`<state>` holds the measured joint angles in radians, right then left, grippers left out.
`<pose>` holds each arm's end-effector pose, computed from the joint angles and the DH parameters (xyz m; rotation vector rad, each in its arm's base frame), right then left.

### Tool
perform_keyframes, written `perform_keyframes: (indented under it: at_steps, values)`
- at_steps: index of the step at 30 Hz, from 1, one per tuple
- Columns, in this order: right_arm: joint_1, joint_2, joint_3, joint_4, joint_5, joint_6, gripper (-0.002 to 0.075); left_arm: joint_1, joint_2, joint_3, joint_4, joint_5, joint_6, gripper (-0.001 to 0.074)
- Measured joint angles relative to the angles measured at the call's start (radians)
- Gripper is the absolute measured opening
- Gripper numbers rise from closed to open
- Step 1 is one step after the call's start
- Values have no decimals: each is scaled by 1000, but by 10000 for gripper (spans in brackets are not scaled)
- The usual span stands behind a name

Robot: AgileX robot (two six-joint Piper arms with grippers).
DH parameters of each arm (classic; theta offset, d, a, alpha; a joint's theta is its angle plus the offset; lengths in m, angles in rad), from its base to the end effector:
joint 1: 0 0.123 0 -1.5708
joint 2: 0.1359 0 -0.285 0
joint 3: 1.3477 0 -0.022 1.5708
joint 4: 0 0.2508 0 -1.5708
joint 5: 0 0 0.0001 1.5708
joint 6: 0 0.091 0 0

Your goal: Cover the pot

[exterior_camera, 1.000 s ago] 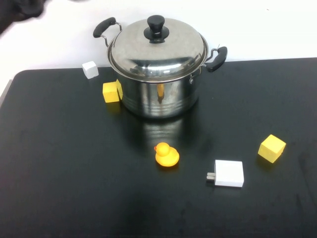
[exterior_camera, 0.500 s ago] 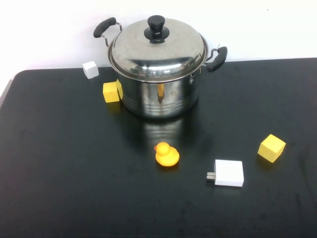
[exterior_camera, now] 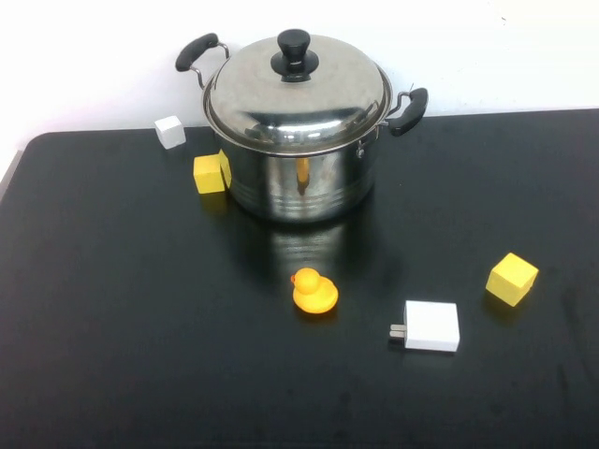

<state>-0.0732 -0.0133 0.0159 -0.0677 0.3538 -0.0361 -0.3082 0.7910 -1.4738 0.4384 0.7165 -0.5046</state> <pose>0.0526 -0.0060 0.1767 -0.0079 1.8415 -0.1426 0.0845 -0.0002 0.5501 -0.1246 1.4698 -0.1768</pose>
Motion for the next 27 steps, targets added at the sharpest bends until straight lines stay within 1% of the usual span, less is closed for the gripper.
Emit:
perform_keyframes:
  at_steps: [3, 6, 8, 10, 13, 16, 19, 24, 27]
  values:
    - [0, 0, 0, 0, 0, 0, -2, 0, -122, 149, -7, -43, -2, 0]
    - [0, 0, 0, 0, 0, 0, -2, 0, -200, 275, -31, -55, -4, 0]
    - [0, 0, 0, 0, 0, 0, -2, 0, -255, 369, -56, -105, -4, 0]
    - [0, 0, 0, 0, 0, 0, -2, 0, -309, 464, -68, -198, 2, 0]
    - [0, 0, 0, 0, 0, 0, -2, 0, -424, 621, -73, -395, 3, 0]
    - [0, 0, 0, 0, 0, 0, -2, 0, -546, 743, -73, -499, -12, 0]
    - [0, 0, 0, 0, 0, 0, -2, 0, -641, 828, -79, -501, -32, 0]
    - [0, 0, 0, 0, 0, 0, -2, 0, -771, 953, -108, -368, -49, 0]
    - [0, 0, 0, 0, 0, 0, -2, 0, -805, 1019, -121, -317, -49, 0]
